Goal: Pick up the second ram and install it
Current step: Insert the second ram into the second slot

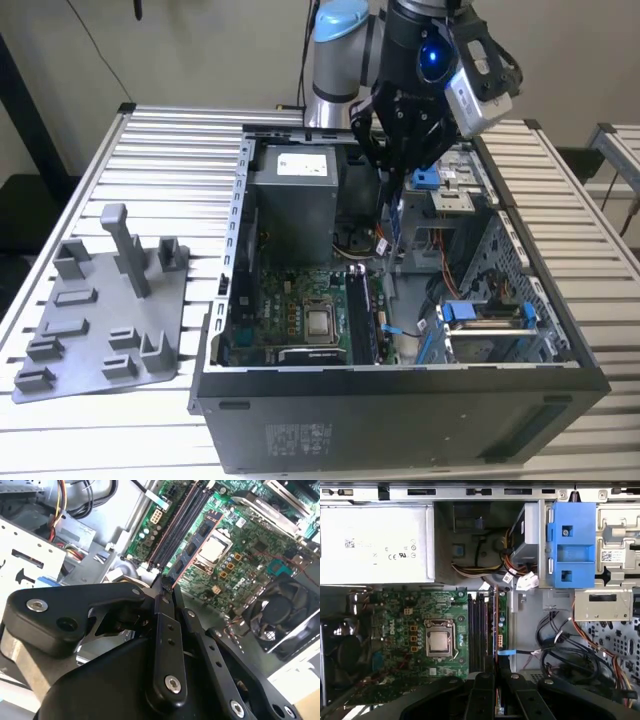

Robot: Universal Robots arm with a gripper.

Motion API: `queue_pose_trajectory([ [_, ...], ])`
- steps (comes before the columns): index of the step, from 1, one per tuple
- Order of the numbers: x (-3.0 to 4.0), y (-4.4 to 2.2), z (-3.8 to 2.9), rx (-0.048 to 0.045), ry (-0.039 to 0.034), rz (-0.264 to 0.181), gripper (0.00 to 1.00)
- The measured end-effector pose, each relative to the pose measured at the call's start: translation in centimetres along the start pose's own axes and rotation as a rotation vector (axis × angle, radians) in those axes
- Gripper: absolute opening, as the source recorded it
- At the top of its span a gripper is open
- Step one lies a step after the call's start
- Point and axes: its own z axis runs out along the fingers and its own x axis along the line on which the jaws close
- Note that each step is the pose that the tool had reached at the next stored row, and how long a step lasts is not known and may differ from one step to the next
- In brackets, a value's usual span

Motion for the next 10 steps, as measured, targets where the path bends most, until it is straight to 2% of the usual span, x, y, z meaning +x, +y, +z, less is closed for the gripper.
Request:
queue_pose_trajectory([
  [10, 0.00, 0.00, 0.18, 0.0024, -0.0009, 0.115, 0.14],
])
